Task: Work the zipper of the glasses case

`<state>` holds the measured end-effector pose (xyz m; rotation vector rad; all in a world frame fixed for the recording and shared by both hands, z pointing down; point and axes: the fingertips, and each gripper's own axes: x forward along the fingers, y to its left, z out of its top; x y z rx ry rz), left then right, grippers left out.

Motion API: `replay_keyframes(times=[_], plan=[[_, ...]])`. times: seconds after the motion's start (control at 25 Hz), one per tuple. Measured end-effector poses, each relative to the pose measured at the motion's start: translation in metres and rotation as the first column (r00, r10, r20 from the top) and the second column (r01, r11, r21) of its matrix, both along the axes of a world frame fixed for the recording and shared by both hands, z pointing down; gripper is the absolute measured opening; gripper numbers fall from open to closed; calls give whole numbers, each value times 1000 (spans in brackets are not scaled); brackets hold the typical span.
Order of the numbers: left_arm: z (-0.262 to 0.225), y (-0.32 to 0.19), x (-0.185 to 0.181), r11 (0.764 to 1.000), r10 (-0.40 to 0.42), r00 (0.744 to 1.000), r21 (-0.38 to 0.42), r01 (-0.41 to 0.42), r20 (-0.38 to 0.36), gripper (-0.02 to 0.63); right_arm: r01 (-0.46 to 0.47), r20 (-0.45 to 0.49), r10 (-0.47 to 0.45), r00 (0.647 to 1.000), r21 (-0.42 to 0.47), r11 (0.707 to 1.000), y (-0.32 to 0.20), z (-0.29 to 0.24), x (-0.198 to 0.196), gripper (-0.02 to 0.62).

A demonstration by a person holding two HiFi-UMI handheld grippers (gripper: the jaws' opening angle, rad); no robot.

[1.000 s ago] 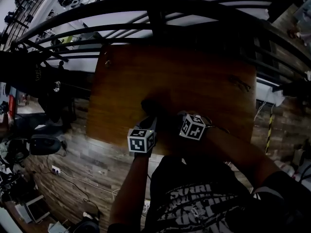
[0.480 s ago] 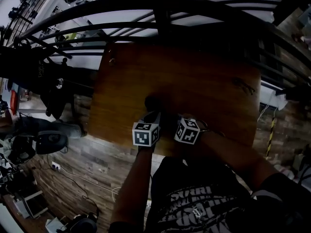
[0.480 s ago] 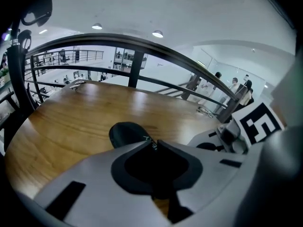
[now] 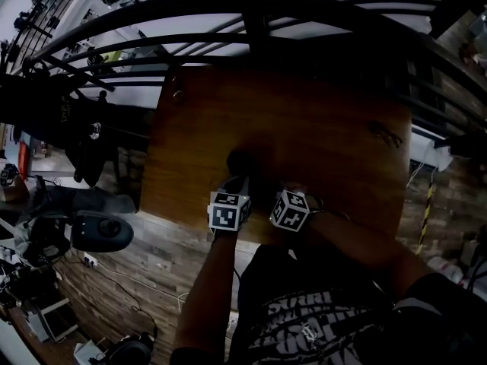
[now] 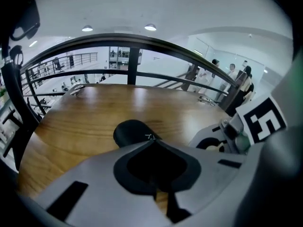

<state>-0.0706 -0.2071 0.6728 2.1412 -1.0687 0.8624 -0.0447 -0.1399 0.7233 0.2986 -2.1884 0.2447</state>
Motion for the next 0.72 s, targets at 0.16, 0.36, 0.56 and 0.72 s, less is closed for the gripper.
replay_keyframes(times=[0.16, 0.36, 0.56, 0.72], plan=[[0, -1, 4, 997, 67, 995, 34, -70, 75, 8, 40, -17, -40, 999, 3, 999, -5, 0, 9, 5], [2, -6, 4, 997, 60, 996, 47, -63, 74, 8, 100, -115, -87, 989, 112, 989, -23, 3, 18, 3], [5, -10, 6, 997, 74, 995, 22, -76, 68, 8, 173, -205, -126, 971, 231, 958, -47, 4, 28, 2], [9, -5, 10, 997, 77, 995, 6, -78, 64, 8, 213, -257, -140, 956, 284, 935, -65, 6, 34, 2]])
